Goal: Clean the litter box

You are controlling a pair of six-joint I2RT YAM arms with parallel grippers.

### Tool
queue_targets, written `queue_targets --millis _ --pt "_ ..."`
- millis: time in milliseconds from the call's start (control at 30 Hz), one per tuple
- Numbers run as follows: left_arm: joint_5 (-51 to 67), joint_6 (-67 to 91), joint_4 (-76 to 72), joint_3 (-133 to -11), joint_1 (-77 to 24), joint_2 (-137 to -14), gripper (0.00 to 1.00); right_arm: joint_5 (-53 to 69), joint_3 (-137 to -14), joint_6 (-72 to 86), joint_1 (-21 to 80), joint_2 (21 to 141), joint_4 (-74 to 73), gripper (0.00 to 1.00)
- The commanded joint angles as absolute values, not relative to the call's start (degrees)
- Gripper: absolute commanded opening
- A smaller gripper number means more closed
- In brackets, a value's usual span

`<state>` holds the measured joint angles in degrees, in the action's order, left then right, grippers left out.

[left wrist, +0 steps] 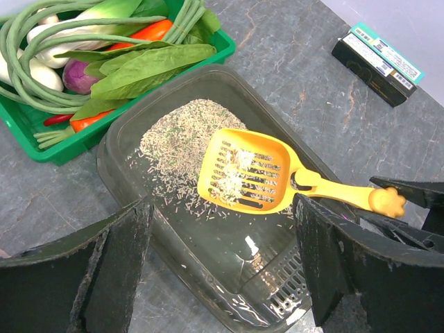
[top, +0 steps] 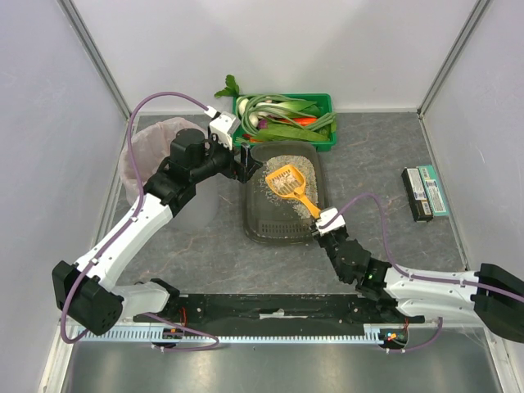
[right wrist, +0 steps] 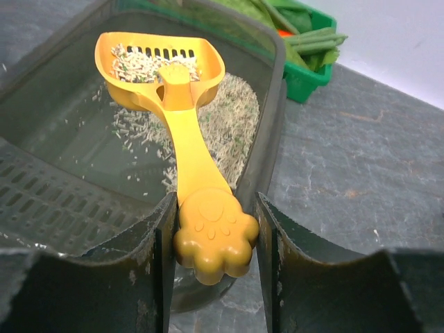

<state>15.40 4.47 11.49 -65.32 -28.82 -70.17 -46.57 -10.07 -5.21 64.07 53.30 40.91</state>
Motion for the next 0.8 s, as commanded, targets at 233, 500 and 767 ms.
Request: queue_targets --millis 233,500,767 --pt "15.29 4.48 9.67 -65.83 -28.56 -70.22 0.87 -53.54 -13.11 -0.87 65.04 56.43 39.09 0.0" --pt "16.7 5.53 9.58 -66.09 -28.56 -69.79 0.87 -46.27 -12.48 3.34 64.95 58.88 41.66 0.0" --pt "17.58 6.59 8.79 -65.83 -28.56 -68.29 0.87 -54.24 -16.15 6.23 65.22 61.17 35.21 0.0"
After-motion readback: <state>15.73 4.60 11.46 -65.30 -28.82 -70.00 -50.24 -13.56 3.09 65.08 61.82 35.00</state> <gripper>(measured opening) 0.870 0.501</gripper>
